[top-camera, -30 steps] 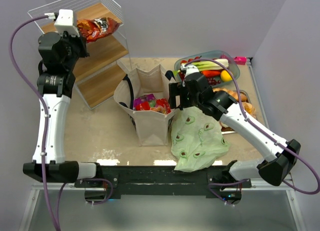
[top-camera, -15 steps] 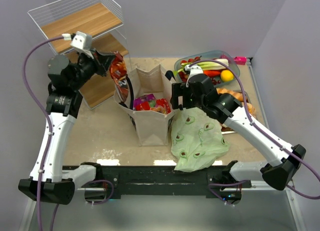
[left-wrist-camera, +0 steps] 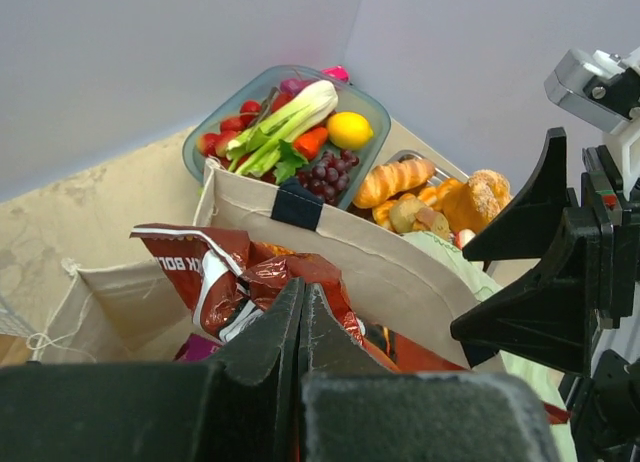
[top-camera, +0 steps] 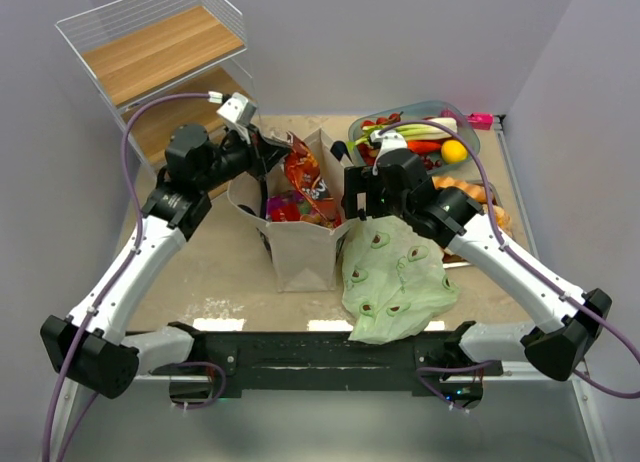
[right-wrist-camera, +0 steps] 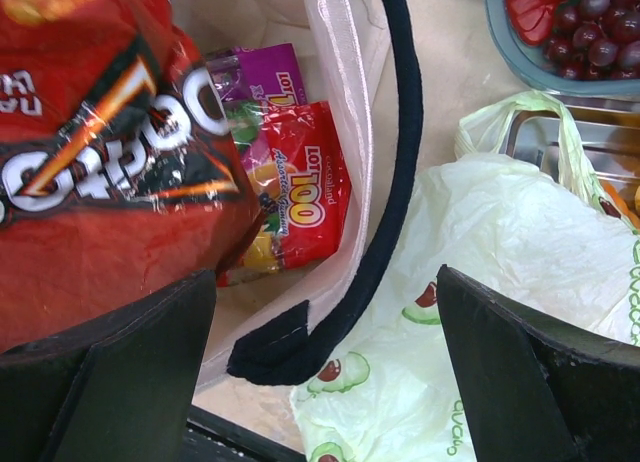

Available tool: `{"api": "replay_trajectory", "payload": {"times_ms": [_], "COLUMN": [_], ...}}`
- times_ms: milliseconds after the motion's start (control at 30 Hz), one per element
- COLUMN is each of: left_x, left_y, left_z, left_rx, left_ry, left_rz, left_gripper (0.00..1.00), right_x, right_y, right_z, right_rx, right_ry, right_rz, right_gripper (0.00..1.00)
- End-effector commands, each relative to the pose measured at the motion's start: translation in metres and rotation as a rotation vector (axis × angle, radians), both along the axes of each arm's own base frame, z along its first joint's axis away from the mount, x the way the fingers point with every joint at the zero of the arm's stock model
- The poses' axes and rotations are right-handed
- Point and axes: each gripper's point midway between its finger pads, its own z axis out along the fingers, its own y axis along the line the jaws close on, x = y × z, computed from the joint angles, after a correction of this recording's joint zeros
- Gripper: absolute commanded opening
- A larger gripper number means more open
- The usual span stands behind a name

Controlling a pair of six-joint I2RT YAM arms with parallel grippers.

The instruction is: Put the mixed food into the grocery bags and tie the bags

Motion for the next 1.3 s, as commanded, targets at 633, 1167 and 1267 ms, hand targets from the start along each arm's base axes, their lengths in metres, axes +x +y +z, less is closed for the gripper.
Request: {"api": "replay_trajectory", "payload": {"times_ms": [633,1167,1267], "left_x": [0.012,0.015,0.028], "left_y": [0.145,0.161,0.191], "left_z": [-0.144,-0.131,-0.114], "left_rx": [0.429,0.394,0.465], "left_ry": [0.342,0.282,0.262], "left_rz": [0.61,0.621,0.728], "left_gripper": [1.0,0.0,0.0], "right_x": [0.015,0.015,-0.007], "right_y": [-0.002,0.072,0.11], "right_z": [-0.004,-0.015,-0.017], "right_rx": [-0.067,0.039,0.127], "right_ry": [-0.019,0.031,0.067], "right_rz": [-0.034,0.16,0.243], "right_gripper": [0.93,0.0,0.0]}}
